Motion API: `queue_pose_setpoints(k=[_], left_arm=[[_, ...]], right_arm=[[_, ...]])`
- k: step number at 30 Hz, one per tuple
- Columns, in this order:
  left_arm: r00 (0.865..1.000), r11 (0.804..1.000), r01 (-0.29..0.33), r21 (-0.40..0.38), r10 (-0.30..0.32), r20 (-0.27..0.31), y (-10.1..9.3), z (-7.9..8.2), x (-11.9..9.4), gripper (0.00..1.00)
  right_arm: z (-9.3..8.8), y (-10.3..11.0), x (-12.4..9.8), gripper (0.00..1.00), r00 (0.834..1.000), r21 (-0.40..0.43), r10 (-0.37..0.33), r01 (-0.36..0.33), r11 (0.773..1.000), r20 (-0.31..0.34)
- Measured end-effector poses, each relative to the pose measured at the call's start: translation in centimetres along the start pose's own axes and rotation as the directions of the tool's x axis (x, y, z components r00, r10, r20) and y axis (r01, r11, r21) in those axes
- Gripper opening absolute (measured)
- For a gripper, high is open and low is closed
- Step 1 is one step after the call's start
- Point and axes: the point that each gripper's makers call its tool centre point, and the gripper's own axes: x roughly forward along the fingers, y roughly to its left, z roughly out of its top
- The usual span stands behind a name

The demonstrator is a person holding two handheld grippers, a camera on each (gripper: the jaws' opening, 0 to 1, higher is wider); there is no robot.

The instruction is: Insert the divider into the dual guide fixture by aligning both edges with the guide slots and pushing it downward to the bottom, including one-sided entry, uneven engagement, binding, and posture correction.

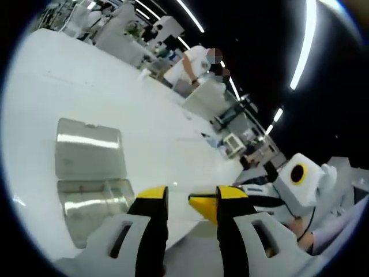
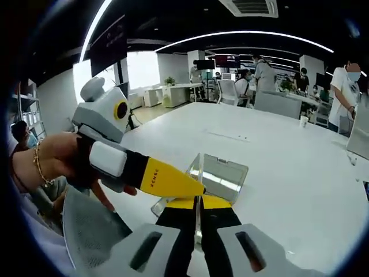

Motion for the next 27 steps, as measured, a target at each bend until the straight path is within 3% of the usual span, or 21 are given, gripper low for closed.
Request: queue_pose_setpoints(k=[11,17,21,27], left_arm=[[1.000,1.000,0.014,-0.008,-0.013,0.004,-0.3,0.0,-0.2,0.30],[0.999,0.999,0.037,-0.028,-0.036,0.022,-0.4,0.2,-0.5,0.31],[0.997,0.995,0.075,-0.064,-0.073,0.031,-1.0,0.2,-0.7,0.37],[0.996,0.995,0.079,-0.058,-0.077,0.036,-1.0,0.0,-1.2,0.41]], right_arm=[[0.1,0.2,0.0,0.00,0.999,0.092,-0.010,0.013,0.996,-0.032],[0.4,0.3,-0.1,0.00,0.999,0.091,-0.012,0.015,0.996,-0.035],[0.5,0.4,0.0,0.00,0.999,0.092,-0.015,0.018,0.996,-0.037],[0.5,0.9,0.1,0.00,0.999,0.088,-0.017,0.021,0.996,-0.047]])
